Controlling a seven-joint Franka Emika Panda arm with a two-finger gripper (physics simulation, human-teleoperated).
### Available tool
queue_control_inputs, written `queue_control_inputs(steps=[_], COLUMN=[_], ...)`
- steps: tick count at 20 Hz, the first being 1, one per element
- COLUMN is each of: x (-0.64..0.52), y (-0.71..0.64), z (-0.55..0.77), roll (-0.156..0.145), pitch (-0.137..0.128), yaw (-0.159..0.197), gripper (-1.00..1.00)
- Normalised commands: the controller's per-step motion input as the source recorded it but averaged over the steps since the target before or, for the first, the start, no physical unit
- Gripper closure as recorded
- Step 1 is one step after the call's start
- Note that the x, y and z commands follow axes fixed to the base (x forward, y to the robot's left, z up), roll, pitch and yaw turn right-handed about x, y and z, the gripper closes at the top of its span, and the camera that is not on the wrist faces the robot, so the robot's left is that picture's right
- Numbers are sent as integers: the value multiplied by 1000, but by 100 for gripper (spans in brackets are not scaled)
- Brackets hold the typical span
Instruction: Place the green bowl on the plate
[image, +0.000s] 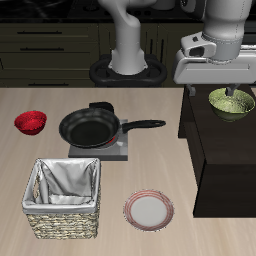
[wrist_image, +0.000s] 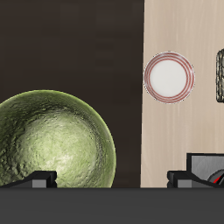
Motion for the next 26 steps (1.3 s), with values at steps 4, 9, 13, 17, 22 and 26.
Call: queue_control_inputs(steps=[4, 9, 13, 17, 22, 26], x=[99, 47, 54, -130, -90, -13], y=[-70, -58, 58, 82, -24, -154], z=[-261, -230, -348, -278, 6, 33], roll=[-10, -5, 104, 46, 30, -1], pitch=[37, 25, 79, 24, -12, -12], yaw=[13, 14, 5, 63, -2, -7], gripper=[-100, -100, -100, 100, 100, 100])
